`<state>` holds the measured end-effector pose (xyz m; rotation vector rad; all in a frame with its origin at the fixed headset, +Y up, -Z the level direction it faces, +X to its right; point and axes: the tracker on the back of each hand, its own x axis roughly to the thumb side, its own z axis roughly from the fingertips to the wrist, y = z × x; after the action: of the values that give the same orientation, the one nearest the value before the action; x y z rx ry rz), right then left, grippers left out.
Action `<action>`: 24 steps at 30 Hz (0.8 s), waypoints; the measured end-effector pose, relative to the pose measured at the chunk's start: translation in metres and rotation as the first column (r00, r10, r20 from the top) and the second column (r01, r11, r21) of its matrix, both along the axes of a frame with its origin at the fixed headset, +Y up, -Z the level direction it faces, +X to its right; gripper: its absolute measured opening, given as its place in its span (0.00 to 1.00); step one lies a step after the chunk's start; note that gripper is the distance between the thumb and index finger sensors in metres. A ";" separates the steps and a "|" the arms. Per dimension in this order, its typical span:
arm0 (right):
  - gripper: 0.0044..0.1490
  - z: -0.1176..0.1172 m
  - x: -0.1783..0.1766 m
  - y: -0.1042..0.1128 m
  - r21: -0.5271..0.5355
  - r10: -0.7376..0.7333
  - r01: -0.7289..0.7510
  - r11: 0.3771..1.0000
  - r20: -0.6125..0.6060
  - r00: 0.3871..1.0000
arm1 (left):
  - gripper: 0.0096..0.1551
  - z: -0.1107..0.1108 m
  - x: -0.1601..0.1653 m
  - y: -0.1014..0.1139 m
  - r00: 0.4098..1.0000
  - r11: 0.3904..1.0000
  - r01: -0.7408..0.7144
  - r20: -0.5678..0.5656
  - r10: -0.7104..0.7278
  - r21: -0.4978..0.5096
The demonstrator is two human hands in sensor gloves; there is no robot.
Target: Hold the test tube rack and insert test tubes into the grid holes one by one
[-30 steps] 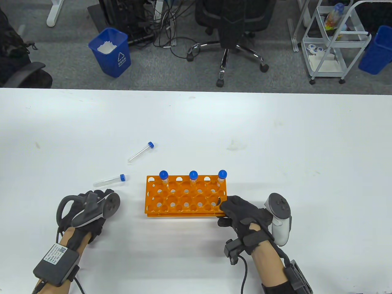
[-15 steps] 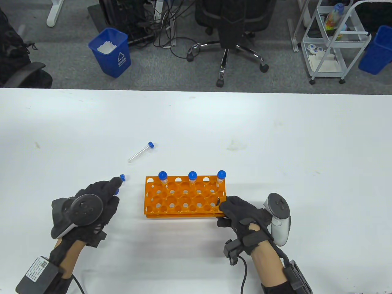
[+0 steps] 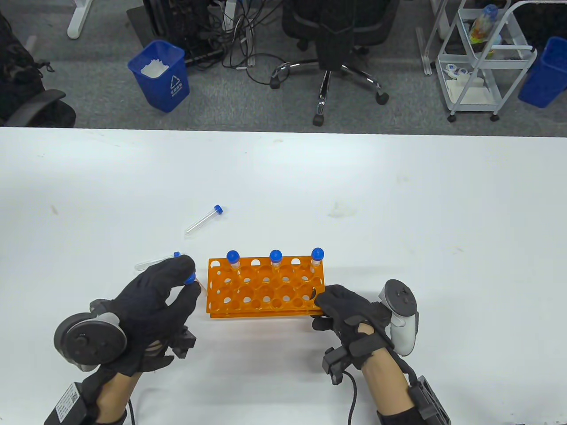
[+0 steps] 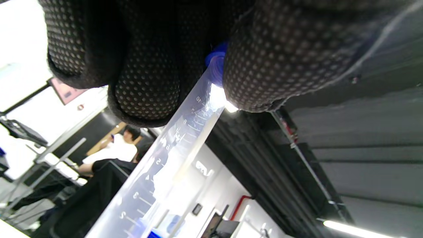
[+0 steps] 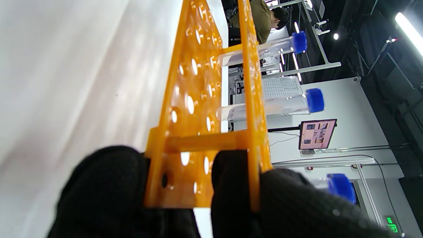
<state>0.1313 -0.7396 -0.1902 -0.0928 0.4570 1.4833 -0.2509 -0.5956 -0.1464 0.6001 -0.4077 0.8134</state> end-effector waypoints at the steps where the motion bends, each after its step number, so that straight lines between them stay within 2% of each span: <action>1: 0.26 0.000 0.000 0.000 -0.001 0.001 -0.001 1.000 0.000 1.000 | 0.29 0.001 0.002 -0.001 1.000 1.000 0.009 0.010 -0.009 0.003; 6: 0.26 0.001 -0.003 -0.001 -0.007 0.007 -0.007 1.000 -0.009 1.000 | 0.28 0.008 0.017 -0.008 0.995 0.995 0.078 0.057 -0.082 0.061; 13: 0.26 0.002 -0.006 0.000 -0.009 0.006 -0.006 1.000 -0.019 1.000 | 0.27 0.011 0.032 -0.015 0.974 0.971 0.215 0.051 -0.221 0.106; 24: 0.26 0.003 -0.008 0.000 -0.016 -0.016 0.015 1.000 -0.028 0.999 | 0.28 0.011 0.047 -0.028 0.901 0.899 0.428 0.027 -0.432 0.091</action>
<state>0.1232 -0.7392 -0.1870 -0.0801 0.4913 1.4679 -0.2035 -0.6233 -0.1358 0.5415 -0.5952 0.3861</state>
